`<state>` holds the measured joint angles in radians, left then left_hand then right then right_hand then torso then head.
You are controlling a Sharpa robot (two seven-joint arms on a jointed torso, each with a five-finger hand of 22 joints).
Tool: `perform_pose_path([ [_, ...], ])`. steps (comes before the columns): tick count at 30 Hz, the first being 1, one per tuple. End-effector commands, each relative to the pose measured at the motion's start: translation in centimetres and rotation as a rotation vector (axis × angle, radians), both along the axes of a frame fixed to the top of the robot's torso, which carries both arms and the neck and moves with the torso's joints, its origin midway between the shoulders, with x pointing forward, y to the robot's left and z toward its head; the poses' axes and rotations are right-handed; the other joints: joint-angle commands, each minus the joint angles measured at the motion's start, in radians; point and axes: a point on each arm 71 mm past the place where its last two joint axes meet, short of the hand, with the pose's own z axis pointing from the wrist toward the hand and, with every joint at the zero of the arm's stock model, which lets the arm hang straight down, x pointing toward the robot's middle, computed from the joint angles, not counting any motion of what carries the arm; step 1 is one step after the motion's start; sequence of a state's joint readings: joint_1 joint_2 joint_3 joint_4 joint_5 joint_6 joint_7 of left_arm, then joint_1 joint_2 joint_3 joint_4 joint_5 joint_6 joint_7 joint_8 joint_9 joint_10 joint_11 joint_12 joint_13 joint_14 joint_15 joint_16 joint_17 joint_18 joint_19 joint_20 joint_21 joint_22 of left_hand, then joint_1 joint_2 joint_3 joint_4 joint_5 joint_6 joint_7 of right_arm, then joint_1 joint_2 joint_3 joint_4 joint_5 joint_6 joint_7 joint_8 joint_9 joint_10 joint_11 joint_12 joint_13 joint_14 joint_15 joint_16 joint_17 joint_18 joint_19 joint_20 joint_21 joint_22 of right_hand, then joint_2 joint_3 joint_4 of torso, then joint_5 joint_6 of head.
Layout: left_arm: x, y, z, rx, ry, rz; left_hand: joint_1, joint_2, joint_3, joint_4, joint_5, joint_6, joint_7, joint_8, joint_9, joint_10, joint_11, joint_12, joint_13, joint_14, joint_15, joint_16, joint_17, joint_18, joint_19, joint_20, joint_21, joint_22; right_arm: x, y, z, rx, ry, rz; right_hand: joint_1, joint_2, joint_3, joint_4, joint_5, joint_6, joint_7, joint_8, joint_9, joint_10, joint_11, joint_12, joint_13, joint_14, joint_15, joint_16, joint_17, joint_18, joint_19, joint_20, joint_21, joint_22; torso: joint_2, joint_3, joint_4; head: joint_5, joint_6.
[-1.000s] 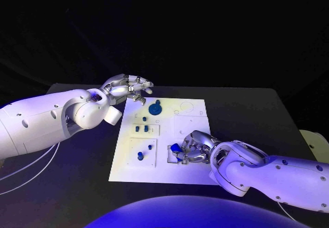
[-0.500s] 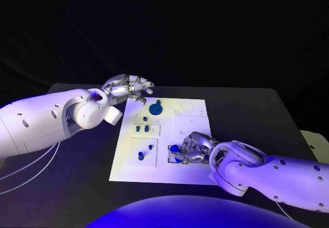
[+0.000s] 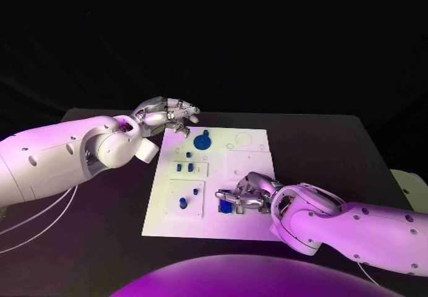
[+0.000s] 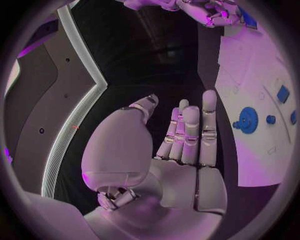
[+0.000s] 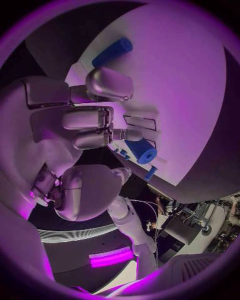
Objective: Assemble the parts on the task board
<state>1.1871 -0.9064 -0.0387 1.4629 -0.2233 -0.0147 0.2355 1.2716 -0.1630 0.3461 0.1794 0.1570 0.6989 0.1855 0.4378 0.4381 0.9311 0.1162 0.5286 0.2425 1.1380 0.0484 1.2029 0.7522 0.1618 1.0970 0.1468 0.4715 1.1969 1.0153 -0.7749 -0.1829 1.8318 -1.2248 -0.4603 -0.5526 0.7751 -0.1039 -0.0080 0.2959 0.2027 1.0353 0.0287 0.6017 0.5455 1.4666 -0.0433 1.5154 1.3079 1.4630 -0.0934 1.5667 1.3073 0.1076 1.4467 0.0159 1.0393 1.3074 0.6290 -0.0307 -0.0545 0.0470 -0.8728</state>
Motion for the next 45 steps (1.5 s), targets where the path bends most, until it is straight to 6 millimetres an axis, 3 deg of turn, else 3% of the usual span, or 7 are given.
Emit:
perform_pose_path([
  [1,-0.1,-0.2,0.1,-0.007,0.003,-0.019,0.006,0.004,-0.004,0.002,-0.004,-0.010,0.000,0.005,0.000,-0.007,-0.001,0.003,0.001,-0.008,-0.002,-0.005,-0.002,0.019,-0.005,0.004,-0.002,-0.001,-0.1,0.0,-0.1,-0.017,0.006,0.013,-0.004,0.010,-0.042,0.000,-0.001,-0.010,-0.001,-0.005,0.002,0.059,0.004,-0.005,0.197,0.108,-0.003,0.004,0.263,-0.011,-0.004,-0.002,-0.006,0.062,-0.001,0.0004,-0.0004,0.001,0.000],
  [6,-0.1,-0.1,0.1,-0.006,0.003,-0.018,0.006,0.004,-0.004,0.002,-0.004,-0.010,0.000,0.005,0.000,-0.007,-0.001,0.003,0.001,-0.008,-0.002,-0.005,-0.002,0.019,-0.005,0.004,-0.002,-0.001,-0.1,-0.1,0.0,-0.018,-0.006,0.012,0.030,0.032,-0.063,-0.002,0.004,-0.012,0.001,-0.007,0.003,0.058,0.005,-0.007,0.196,0.108,-0.002,0.004,0.263,-0.011,-0.003,-0.001,-0.008,0.062,-0.001,0.0011,-0.0008,0.001,0.000],
  [9,-0.1,-0.1,0.1,-0.005,0.003,-0.018,0.006,0.004,-0.004,0.002,-0.004,-0.010,0.000,0.005,0.000,-0.007,-0.001,0.003,0.001,-0.008,-0.002,-0.005,-0.002,0.019,-0.005,0.004,-0.002,-0.001,-0.2,-0.2,0.2,-0.004,-0.019,0.018,0.123,0.045,-0.072,-0.004,0.080,-0.013,0.000,-0.008,0.005,0.059,0.004,-0.007,0.198,0.108,-0.002,0.004,0.263,-0.011,-0.002,-0.001,-0.008,0.064,-0.001,0.0016,-0.0002,0.001,0.000],
  [13,-0.1,0.0,0.1,-0.004,0.003,-0.016,0.007,0.006,-0.005,0.004,-0.004,-0.010,0.000,0.006,0.000,-0.008,0.000,0.004,0.001,-0.008,-0.002,-0.005,-0.001,0.019,-0.006,0.004,-0.002,-0.001,-0.6,-0.4,0.7,0.034,-0.032,0.053,0.255,0.053,-0.062,-0.011,0.132,-0.012,-0.005,-0.006,0.012,0.062,0.001,-0.004,0.202,0.108,-0.005,0.004,0.263,-0.011,-0.001,-0.004,-0.009,0.067,-0.001,0.0017,-0.0013,0.004,0.000],
  [22,-0.1,0.1,0.1,-0.002,0.003,-0.013,0.007,0.006,-0.005,0.004,-0.004,-0.010,0.000,0.006,0.000,-0.008,0.000,0.004,0.001,-0.008,-0.002,-0.005,-0.001,0.019,-0.006,0.004,-0.002,-0.001,-1.5,-0.9,1.6,0.098,-0.040,0.171,0.454,0.033,-0.050,-0.015,0.124,-0.016,-0.015,0.008,0.046,0.068,-0.008,0.004,0.212,0.108,-0.012,0.004,0.263,-0.009,-0.004,-0.010,-0.023,0.066,-0.002,0.0013,-0.0015,0.005,0.000],
  [32,-0.1,0.1,0.0,-0.002,0.004,-0.015,0.008,0.007,-0.005,0.004,-0.003,-0.011,0.000,0.006,0.000,-0.008,-0.001,0.004,0.001,-0.008,-0.002,-0.005,-0.002,0.019,-0.006,0.004,-0.002,-0.001,-1.4,-1.5,1.1,0.077,0.005,0.217,0.519,0.022,-0.047,-0.011,0.132,-0.020,-0.018,0.015,0.068,0.066,-0.010,0.002,0.211,0.108,-0.014,0.004,0.263,-0.009,-0.004,-0.011,-0.027,0.067,0.000,0.0017,-0.0003,0.006,0.000],
  [45,-0.2,0.1,0.0,0.003,0.006,-0.021,0.008,0.007,-0.005,0.004,-0.003,-0.011,0.000,0.006,0.000,-0.008,-0.001,0.004,0.001,-0.008,-0.002,-0.005,-0.002,0.019,-0.006,0.004,-0.002,-0.001,-0.1,-1.1,0.4,0.056,-0.020,0.136,0.584,0.053,-0.004,-0.006,0.109,-0.022,-0.024,0.020,0.094,0.069,-0.016,0.006,0.216,0.108,-0.019,0.004,0.263,-0.010,-0.002,-0.016,-0.024,0.071,0.000,0.0015,0.0006,0.008,0.000],
])
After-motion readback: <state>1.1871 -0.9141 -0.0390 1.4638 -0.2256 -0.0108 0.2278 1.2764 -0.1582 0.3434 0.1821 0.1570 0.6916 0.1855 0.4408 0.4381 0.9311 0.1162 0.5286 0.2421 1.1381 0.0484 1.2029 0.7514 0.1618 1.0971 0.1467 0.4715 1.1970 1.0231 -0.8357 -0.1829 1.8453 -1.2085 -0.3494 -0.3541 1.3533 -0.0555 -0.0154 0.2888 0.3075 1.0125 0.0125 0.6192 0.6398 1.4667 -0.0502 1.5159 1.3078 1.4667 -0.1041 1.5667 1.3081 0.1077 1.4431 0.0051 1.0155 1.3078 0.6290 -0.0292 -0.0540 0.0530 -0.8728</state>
